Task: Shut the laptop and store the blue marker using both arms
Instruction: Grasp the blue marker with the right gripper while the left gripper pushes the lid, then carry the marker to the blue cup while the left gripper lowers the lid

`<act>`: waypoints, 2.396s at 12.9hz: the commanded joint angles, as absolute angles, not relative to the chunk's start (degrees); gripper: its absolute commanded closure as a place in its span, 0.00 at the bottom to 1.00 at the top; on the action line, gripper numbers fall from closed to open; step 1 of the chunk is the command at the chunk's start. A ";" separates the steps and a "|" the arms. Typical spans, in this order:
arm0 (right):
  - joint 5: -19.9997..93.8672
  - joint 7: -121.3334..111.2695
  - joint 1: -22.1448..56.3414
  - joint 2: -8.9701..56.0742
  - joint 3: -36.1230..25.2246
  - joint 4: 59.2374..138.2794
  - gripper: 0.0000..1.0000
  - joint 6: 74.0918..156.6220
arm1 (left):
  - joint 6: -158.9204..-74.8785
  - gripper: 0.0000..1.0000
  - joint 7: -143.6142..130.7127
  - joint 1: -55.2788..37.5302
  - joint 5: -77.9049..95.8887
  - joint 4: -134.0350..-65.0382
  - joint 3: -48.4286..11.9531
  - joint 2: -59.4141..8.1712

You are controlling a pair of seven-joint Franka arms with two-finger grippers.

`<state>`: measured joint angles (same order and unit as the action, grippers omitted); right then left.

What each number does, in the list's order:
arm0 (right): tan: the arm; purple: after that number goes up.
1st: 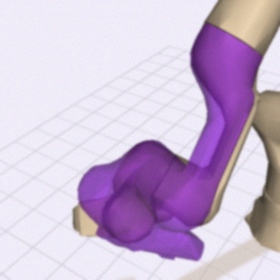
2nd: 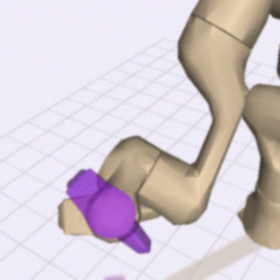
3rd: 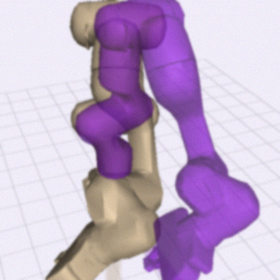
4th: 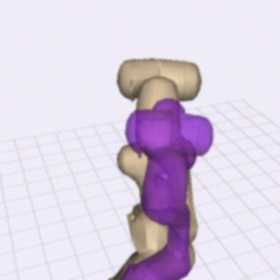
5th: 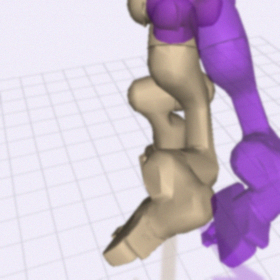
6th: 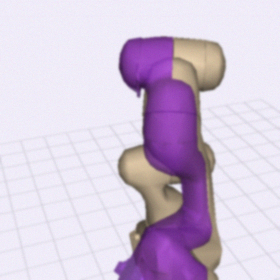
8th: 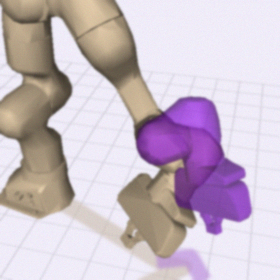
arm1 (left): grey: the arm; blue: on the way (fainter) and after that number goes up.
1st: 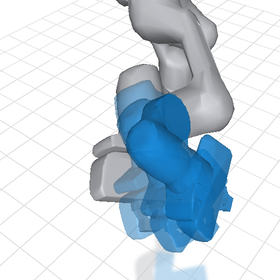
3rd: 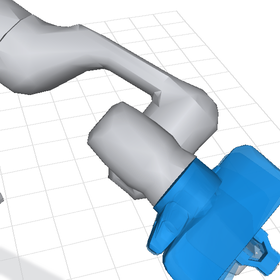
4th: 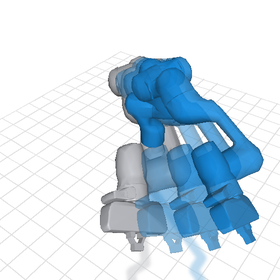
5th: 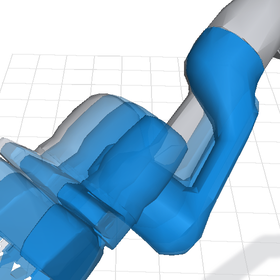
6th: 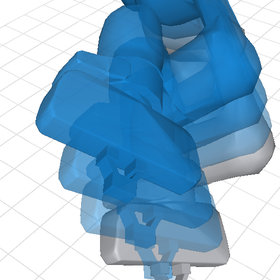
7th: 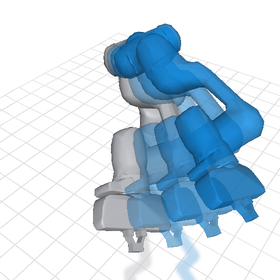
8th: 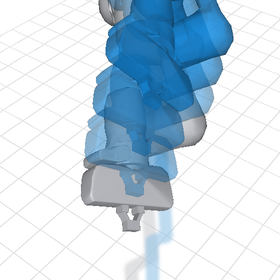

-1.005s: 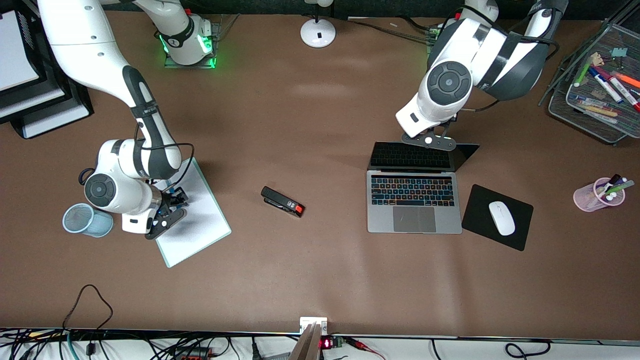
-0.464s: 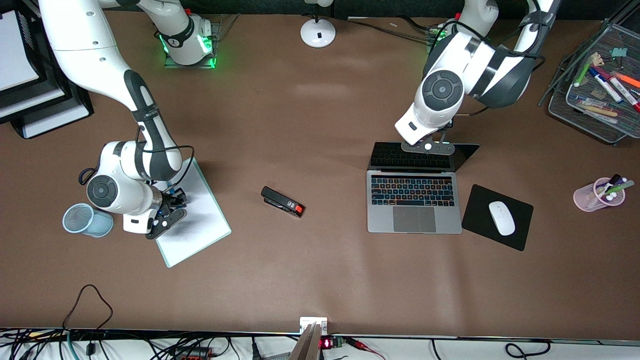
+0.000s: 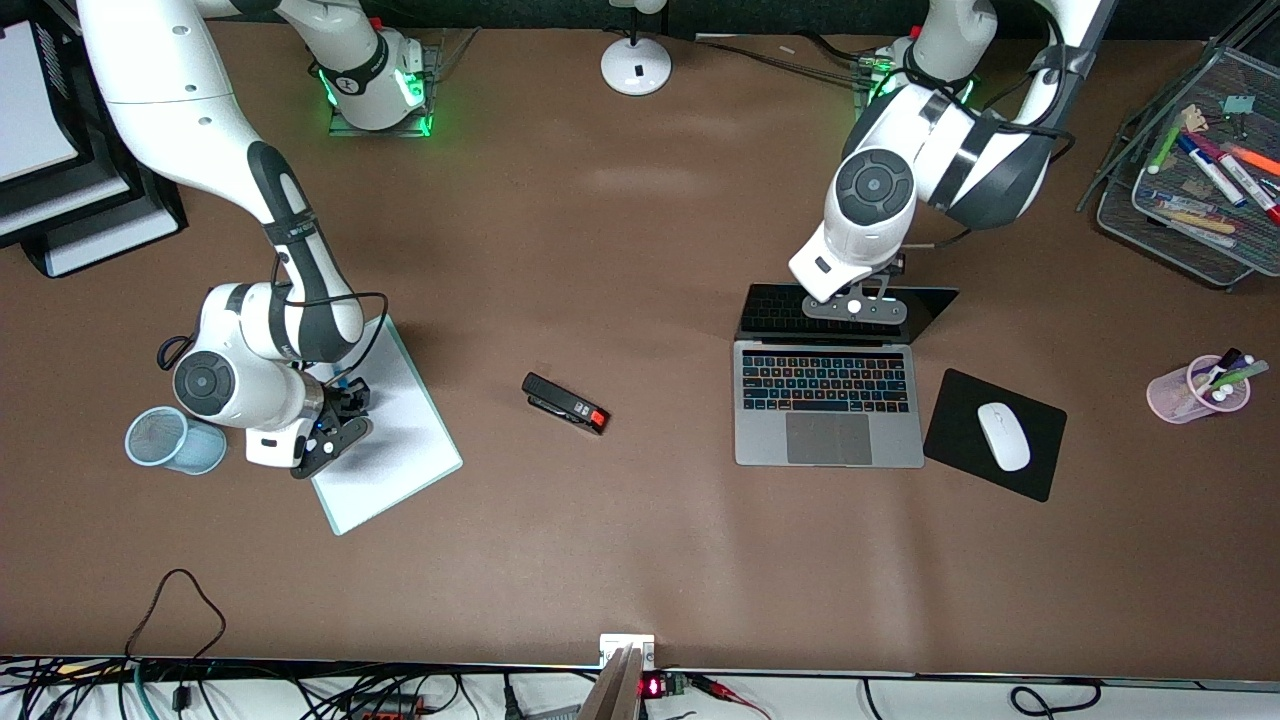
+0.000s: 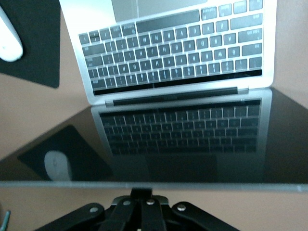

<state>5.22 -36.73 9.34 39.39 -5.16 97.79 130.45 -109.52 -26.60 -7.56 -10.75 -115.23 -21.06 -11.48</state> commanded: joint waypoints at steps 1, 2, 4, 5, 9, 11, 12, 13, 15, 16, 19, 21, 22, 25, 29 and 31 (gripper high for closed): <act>6.33 -37.00 9.14 38.67 -4.92 98.09 1.00 130.87 | -112.40 1.00 -27.16 -5.98 -12.83 -114.44 -21.18 -12.83; 6.33 -37.00 9.14 38.32 -5.01 97.82 1.00 130.87 | -113.98 1.00 -27.07 -5.98 -12.83 -114.17 -21.18 -13.53; 6.33 -37.44 8.88 37.10 -5.36 96.77 1.00 130.78 | -116.53 1.00 -27.07 -5.80 -13.44 -112.60 -21.09 -16.16; 6.33 -37.70 8.70 36.39 -5.36 96.33 1.00 130.78 | -117.15 1.00 -27.07 -5.54 -15.10 -111.46 -21.09 -17.39; 6.33 -41.20 7.65 33.67 -5.36 95.28 1.00 130.69 | -117.51 1.00 -26.19 -3.69 -16.26 -105.40 -21.09 -21.79; 6.42 -46.99 5.55 32.87 -5.10 94.75 1.00 130.00 | -119.08 1.00 -26.19 -3.69 -16.35 -103.54 -21.01 -24.33; 6.50 -50.59 4.67 32.00 -5.01 94.75 1.00 129.82 | -121.01 1.00 -26.19 -3.34 -16.26 -103.54 -21.01 -25.13; 6.85 -53.50 3.61 31.21 -4.92 94.83 1.00 129.03 | -122.50 1.00 -26.19 -3.34 -16.26 -103.54 -21.01 -25.57; 14.19 -61.30 0.98 29.45 -4.92 94.49 1.00 125.26 | -123.04 1.00 -26.28 -3.43 -16.35 -103.36 -21.01 -26.10; 17.98 -66.31 -0.16 29.36 -5.01 93.26 1.00 123.68 | -123.22 1.00 -26.28 -3.43 -16.35 -103.36 -21.01 -26.71; 22.84 -75.39 -3.42 29.44 -5.10 89.22 1.00 117.00 | -125.33 1.00 -26.28 -3.43 -16.61 -101.79 -20.22 -29.26; 25.56 -81.35 -5.09 29.53 -5.10 86.15 1.00 114.18 | -125.51 1.00 -26.19 -3.43 -16.61 -99.50 -19.95 -31.37; 27.06 -85.48 -6.14 29.79 -5.01 85.09 1.00 113.73 | -125.51 1.00 -26.28 -3.43 -16.61 -99.32 -19.95 -31.72; 33.21 -94.63 -9.22 31.37 -5.01 82.19 1.00 110.67 | -125.60 1.00 -26.28 -3.51 -16.61 -98.18 -19.95 -32.95; 39.70 -108.58 -12.56 32.43 -5.01 81.74 1.00 109.69 | -130.76 1.00 -26.19 -3.51 -17.05 -98.00 -18.73 -35.50; 44.62 -116.33 -15.19 33.83 -5.01 81.74 1.00 106.89 | -133.24 1.00 -26.54 -4.39 -21.60 -97.91 -18.19 -37.26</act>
<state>40.37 -109.44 -12.11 31.96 -5.80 83.59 110.27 -131.75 -26.50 -3.48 -17.74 -99.78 -18.91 -34.70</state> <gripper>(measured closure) 0.824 0.991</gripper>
